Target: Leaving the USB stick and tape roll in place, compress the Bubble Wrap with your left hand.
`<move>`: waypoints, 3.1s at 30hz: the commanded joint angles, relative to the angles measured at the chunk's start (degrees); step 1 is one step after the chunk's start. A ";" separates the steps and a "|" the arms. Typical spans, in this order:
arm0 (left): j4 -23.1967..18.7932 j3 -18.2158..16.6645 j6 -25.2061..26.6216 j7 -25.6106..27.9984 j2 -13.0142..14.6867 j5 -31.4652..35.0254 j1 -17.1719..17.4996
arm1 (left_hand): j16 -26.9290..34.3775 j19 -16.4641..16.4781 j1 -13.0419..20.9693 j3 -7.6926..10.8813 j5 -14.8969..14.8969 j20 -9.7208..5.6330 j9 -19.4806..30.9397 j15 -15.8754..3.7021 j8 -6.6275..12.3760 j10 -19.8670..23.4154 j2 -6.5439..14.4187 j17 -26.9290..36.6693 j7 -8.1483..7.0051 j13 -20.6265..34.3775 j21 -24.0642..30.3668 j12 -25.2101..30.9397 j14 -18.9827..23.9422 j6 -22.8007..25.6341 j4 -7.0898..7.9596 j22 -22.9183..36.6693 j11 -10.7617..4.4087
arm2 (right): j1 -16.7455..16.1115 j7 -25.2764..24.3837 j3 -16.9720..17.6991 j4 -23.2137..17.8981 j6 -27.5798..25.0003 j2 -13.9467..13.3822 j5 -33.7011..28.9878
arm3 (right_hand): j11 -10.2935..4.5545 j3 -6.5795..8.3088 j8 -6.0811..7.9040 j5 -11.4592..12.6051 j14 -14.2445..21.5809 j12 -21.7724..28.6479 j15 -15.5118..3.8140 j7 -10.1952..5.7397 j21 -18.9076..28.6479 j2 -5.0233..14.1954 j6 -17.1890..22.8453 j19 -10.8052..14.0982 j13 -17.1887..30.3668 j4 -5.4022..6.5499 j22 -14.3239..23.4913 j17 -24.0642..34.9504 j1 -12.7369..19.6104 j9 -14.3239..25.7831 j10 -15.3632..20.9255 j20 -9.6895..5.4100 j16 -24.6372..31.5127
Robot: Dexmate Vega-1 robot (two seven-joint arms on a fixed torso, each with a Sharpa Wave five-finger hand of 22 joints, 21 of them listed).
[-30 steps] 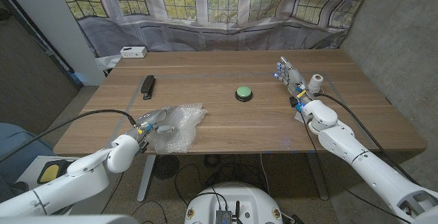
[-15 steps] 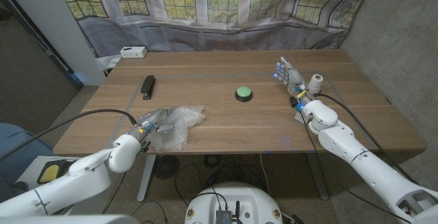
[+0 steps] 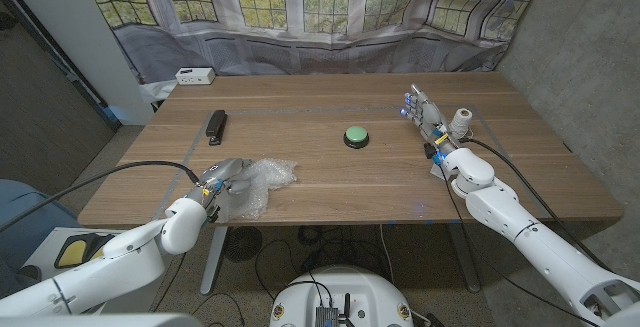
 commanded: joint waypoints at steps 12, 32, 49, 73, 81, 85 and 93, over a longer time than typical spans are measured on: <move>-3.68 -5.03 0.95 1.54 1.54 -2.38 2.92 | -0.46 13.54 -0.70 0.05 0.50 6.51 0.23 0.08 0.13 0.70 0.32 -0.09 0.10 0.33 0.28 0.17 0.72 0.95 0.85 0.03 0.17 | -1.47 -0.50 0.72 -0.69 0.83 -0.33 0.40 | 0.02 0.49 -0.23 0.11 -0.02 -0.16 0.31 -0.16 -0.06 0.00 0.36 0.02 0.23 0.00 0.30 0.25 0.28 0.17 0.54 0.34 -0.02; -7.21 -11.19 3.02 2.56 3.19 -1.23 6.92 | -0.85 13.47 -1.43 0.11 0.51 6.34 0.22 -0.09 0.01 0.94 0.59 -0.28 0.00 0.61 0.61 -0.02 1.40 1.51 1.14 -0.05 0.13 | -1.52 -0.95 0.74 -1.05 0.84 -0.16 0.23 | 0.06 0.52 -0.22 0.11 -0.04 -0.20 0.30 -0.07 -0.03 0.03 0.37 0.03 0.24 -0.01 0.30 0.25 0.32 0.17 0.48 0.34 -0.04; -9.59 -18.77 0.71 2.86 0.67 2.91 11.64 | -1.57 12.84 -2.99 -0.30 0.47 6.52 0.21 -0.33 -0.37 0.92 0.18 -0.55 -0.89 0.84 0.67 -0.36 1.33 1.42 1.53 -0.12 -0.55 | -1.73 -1.10 0.82 -0.64 1.56 0.30 0.30 | 0.05 0.50 -0.22 0.09 -0.01 -0.18 0.30 -0.10 -0.02 0.01 0.37 0.01 0.24 0.02 0.30 0.27 0.25 0.18 0.60 0.38 -0.02; -9.83 -20.83 -1.62 0.11 -5.76 8.80 10.64 | -1.09 14.51 0.31 1.61 1.09 5.85 0.45 -2.10 0.73 4.48 1.69 -0.37 -2.31 1.54 2.34 0.24 4.87 6.01 -0.33 0.00 -2.28 | -1.95 -1.25 0.95 -0.72 1.61 0.28 0.36 | 0.02 0.54 -0.18 0.10 -0.05 -0.21 0.33 -0.11 -0.01 0.04 0.49 -0.02 0.25 0.02 0.30 0.27 0.28 0.18 0.60 0.41 -0.04; -9.22 -20.99 -3.71 0.36 -8.00 8.57 10.20 | 0.97 19.49 2.94 2.40 1.12 1.18 1.47 -4.53 3.18 9.59 1.70 0.48 -2.79 2.35 6.53 1.52 11.49 13.36 -0.24 0.32 -0.40 | -2.17 -1.33 1.06 -0.78 1.92 0.22 0.26 | 0.05 0.56 -0.19 0.10 -0.06 -0.22 0.26 -0.10 0.00 0.10 0.46 0.00 0.25 0.05 0.30 0.28 0.26 0.18 0.58 0.33 -0.04; -8.98 -21.11 -4.54 0.08 -8.90 8.07 10.01 | 2.94 22.07 4.46 2.13 0.86 -1.48 1.68 -5.68 4.80 15.01 1.63 1.29 -2.61 2.98 9.36 2.97 16.43 19.18 -0.22 0.15 -0.47 | -2.36 -1.58 1.20 -0.97 1.86 0.21 0.35 | 0.02 0.52 -0.19 0.09 -0.07 -0.22 0.33 -0.14 0.01 0.04 0.48 0.01 0.25 0.05 0.30 0.28 0.22 0.18 0.59 0.33 -0.04; -9.78 -19.90 -2.11 -0.31 -9.88 9.47 9.36 | 4.06 24.63 6.84 2.32 1.12 -4.49 0.47 -5.80 5.87 20.01 -0.05 0.87 -0.83 4.15 12.53 4.10 22.56 27.14 -0.55 -0.42 -0.31 | -2.44 -1.41 1.22 -1.04 1.82 -0.02 0.30 | -0.03 0.50 -0.19 0.08 -0.04 -0.23 0.31 -0.07 0.01 -0.01 0.47 0.01 0.25 0.05 0.30 0.28 0.20 0.18 0.58 0.34 -0.03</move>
